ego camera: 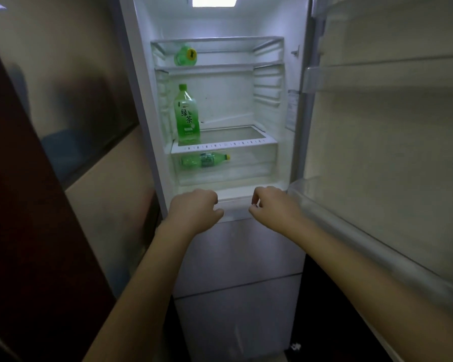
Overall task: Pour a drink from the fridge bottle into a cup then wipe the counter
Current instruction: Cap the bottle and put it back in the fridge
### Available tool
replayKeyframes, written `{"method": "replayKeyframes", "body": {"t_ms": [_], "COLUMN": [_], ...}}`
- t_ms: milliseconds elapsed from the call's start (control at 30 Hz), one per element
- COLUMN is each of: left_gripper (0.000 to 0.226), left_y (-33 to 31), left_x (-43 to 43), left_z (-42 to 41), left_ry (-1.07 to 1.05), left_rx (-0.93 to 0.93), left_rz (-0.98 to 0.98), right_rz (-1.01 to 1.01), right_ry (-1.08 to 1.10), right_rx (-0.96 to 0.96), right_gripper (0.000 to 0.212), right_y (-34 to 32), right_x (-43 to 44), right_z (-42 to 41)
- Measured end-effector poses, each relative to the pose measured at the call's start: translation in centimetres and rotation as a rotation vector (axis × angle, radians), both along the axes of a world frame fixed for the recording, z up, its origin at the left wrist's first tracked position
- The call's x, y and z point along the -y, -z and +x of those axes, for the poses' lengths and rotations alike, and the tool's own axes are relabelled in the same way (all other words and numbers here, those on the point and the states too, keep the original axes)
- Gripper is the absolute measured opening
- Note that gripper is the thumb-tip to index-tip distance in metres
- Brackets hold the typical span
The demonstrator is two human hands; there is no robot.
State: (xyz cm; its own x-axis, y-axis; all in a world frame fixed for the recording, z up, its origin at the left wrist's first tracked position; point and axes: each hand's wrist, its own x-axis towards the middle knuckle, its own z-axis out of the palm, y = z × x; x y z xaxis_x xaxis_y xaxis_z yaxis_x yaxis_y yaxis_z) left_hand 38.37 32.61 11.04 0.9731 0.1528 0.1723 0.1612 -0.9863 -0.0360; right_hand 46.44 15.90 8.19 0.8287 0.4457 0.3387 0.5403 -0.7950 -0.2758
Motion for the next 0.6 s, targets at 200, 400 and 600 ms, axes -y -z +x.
{"method": "replayKeyframes", "body": {"t_ms": [200, 400, 600], "left_gripper": [0.036, 0.042, 0.043], "left_y": [-1.5, -2.9, -2.3], "left_x": [3.8, 11.7, 20.6], "left_z": [-2.5, -4.3, -7.6], "left_ry": [0.015, 0.107, 0.165], "left_rx": [-0.017, 0.036, 0.026], "left_rz": [0.036, -0.047, -0.105], "right_rz": [0.053, 0.076, 0.016], "right_ry": [-0.01, 0.065, 0.163], "right_rx": [0.041, 0.026, 0.011], "right_gripper": [0.02, 0.022, 0.024], "right_y": [-1.8, -2.6, -2.2], "right_x": [3.7, 13.5, 25.8], "right_z": [-3.8, -7.9, -12.9]}}
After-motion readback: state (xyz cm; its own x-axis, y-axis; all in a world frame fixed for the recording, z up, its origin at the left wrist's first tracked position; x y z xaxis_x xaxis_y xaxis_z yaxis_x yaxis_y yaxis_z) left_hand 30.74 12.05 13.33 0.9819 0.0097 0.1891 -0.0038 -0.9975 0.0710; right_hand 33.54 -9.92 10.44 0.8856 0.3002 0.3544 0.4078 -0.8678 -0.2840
